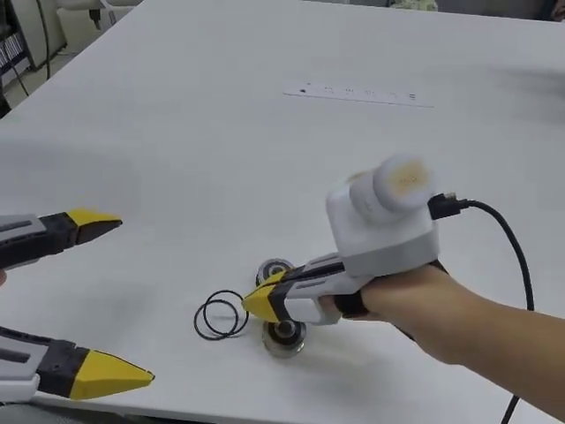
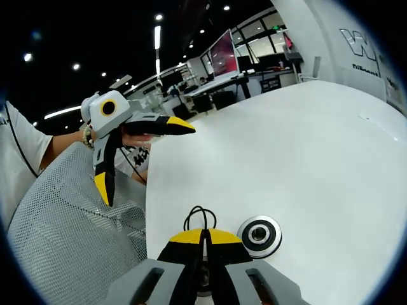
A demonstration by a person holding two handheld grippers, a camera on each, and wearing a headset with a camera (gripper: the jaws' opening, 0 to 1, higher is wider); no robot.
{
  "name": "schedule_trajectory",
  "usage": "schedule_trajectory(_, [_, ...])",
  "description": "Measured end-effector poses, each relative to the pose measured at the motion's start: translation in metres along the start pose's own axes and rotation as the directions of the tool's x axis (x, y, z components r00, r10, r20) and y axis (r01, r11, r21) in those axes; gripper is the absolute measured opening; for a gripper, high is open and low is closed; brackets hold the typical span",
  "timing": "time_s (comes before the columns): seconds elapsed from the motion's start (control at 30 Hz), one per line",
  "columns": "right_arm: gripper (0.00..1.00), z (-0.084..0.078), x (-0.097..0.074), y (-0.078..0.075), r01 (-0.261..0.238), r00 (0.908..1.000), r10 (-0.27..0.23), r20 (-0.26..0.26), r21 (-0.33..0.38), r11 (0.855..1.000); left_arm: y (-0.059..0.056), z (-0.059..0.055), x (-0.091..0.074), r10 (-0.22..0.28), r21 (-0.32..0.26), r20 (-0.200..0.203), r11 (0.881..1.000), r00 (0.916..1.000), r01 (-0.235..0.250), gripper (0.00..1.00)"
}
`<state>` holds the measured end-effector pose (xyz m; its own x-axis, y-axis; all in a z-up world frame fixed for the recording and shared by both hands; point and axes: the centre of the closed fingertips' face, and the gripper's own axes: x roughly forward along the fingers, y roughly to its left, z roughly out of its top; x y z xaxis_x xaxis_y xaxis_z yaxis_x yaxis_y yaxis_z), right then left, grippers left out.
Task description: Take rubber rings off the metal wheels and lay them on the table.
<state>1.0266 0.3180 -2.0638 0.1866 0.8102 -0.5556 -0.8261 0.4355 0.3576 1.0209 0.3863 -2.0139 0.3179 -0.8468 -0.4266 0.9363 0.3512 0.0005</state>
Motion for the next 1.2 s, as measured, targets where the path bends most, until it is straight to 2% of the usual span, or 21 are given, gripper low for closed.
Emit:
schedule_trajectory(0.13, [0.00, -0.001, 0.000, -0.003, 0.016, 0.9998, -0.016, -0.014, -0.032, 0.999, -0.002, -0.002, 0.001, -0.004, -0.009, -0.008, 1.000, 1.0000, 0.004, 0.98])
schedule_trajectory(0.33, [0.04, 0.000, -0.003, -0.004, 0.029, 0.9995, -0.030, -0.007, -0.060, 0.998, -0.001, 0.001, 0.001, -0.010, -0.006, -0.006, 1.000, 0.9999, 0.010, 0.96])
schedule_trajectory(0.5, [0.04, 0.004, -0.013, -0.008, 0.043, 0.9989, -0.042, 0.020, -0.056, 0.997, 0.000, 0.004, 0.002, -0.012, 0.004, -0.007, 1.000, 0.9999, 0.012, 0.95])
schedule_trajectory(0.6, [0.06, 0.009, -0.021, -0.010, 0.048, 0.9974, -0.044, 0.057, -0.073, 0.996, 0.001, 0.006, 0.003, -0.016, 0.010, -0.005, 1.000, 0.9999, 0.016, 0.94])
schedule_trajectory(0.77, [0.11, 0.013, -0.035, -0.017, 0.062, 0.9919, -0.055, 0.114, -0.060, 0.996, 0.006, 0.011, 0.004, -0.020, 0.018, -0.006, 1.000, 0.9998, 0.020, 0.90])
schedule_trajectory(1.0, [0.16, 0.009, -0.048, -0.032, 0.104, 0.9865, -0.095, 0.134, -0.061, 0.993, 0.007, 0.019, 0.011, -0.053, 0.053, -0.021, 0.997, 0.9984, 0.054, 0.84])
schedule_trajectory(1.07, [0.16, 0.005, -0.049, -0.037, 0.124, 0.9853, -0.114, 0.127, -0.073, 0.990, 0.007, 0.023, 0.015, -0.062, 0.073, -0.019, 0.995, 0.9979, 0.063, 0.80])
schedule_trajectory(1.2, [0.17, -0.003, -0.049, -0.043, 0.141, 0.9847, -0.131, 0.114, -0.083, 0.987, 0.007, 0.029, 0.023, -0.082, 0.085, -0.020, 0.993, 0.9964, 0.083, 0.79])
